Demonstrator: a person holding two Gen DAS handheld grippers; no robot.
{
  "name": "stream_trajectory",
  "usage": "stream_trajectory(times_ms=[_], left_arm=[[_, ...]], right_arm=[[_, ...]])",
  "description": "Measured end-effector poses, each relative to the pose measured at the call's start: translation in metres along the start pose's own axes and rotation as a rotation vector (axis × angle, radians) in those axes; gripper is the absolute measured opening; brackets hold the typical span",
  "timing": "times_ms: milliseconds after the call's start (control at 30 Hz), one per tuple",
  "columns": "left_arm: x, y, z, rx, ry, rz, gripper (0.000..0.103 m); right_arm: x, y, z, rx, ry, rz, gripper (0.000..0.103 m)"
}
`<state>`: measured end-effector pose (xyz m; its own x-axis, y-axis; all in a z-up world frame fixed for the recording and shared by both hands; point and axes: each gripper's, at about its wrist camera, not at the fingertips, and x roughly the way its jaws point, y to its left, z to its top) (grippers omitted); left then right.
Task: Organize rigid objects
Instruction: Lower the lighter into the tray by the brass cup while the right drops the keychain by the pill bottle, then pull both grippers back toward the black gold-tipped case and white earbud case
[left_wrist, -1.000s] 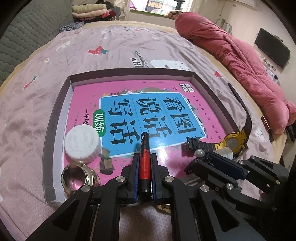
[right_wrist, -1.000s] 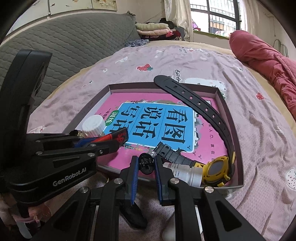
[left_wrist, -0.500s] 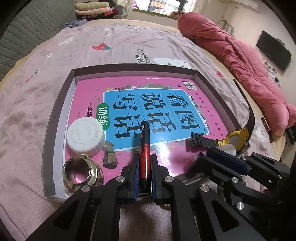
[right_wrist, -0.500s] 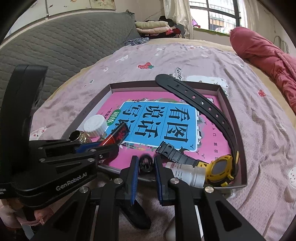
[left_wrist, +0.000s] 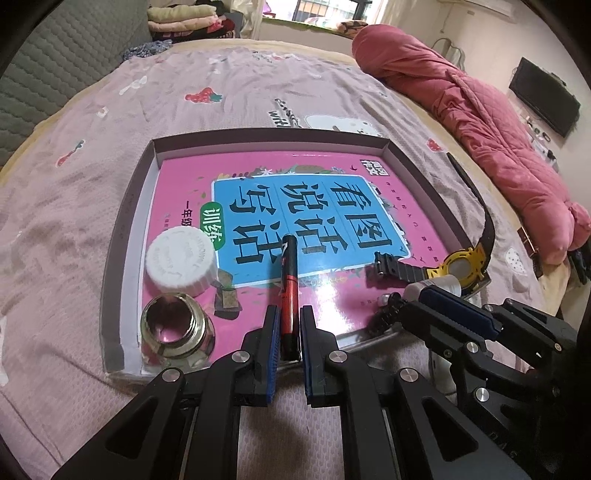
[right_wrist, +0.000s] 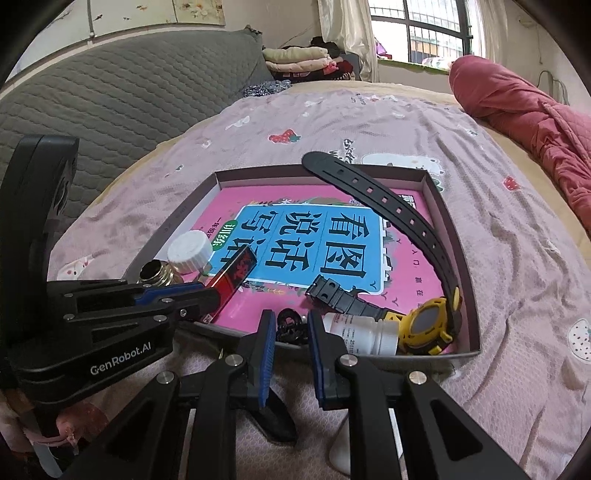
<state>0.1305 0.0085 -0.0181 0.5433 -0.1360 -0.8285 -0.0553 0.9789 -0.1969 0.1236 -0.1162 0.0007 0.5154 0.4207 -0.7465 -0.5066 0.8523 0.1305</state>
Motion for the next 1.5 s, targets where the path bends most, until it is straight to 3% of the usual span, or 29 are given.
stream_trajectory(times_ms=[500,867,1100,1233,1500], left_arm=[[-0.034,-0.005,-0.004,0.011,-0.045,0.018,0.014],[-0.056,-0.010,-0.003,0.012,-0.071,0.032,0.016],[-0.070,-0.012,-0.003,0.004,-0.083,0.039,0.021],[-0.076,-0.011,-0.006,0.000,-0.084,0.047,0.034],[-0.079,-0.017,-0.017,0.003,-0.067,0.027,0.034]], right_arm=[[-0.029,-0.004,-0.006,0.019,-0.031,-0.027,0.030],[-0.045,-0.002,-0.003,0.019,-0.062,-0.024,0.031],[-0.055,-0.003,0.002,0.030,-0.081,-0.036,0.039],[-0.065,-0.007,0.001,0.036,-0.091,-0.044,0.039],[-0.084,-0.023,-0.012,0.052,-0.079,-0.079,0.040]])
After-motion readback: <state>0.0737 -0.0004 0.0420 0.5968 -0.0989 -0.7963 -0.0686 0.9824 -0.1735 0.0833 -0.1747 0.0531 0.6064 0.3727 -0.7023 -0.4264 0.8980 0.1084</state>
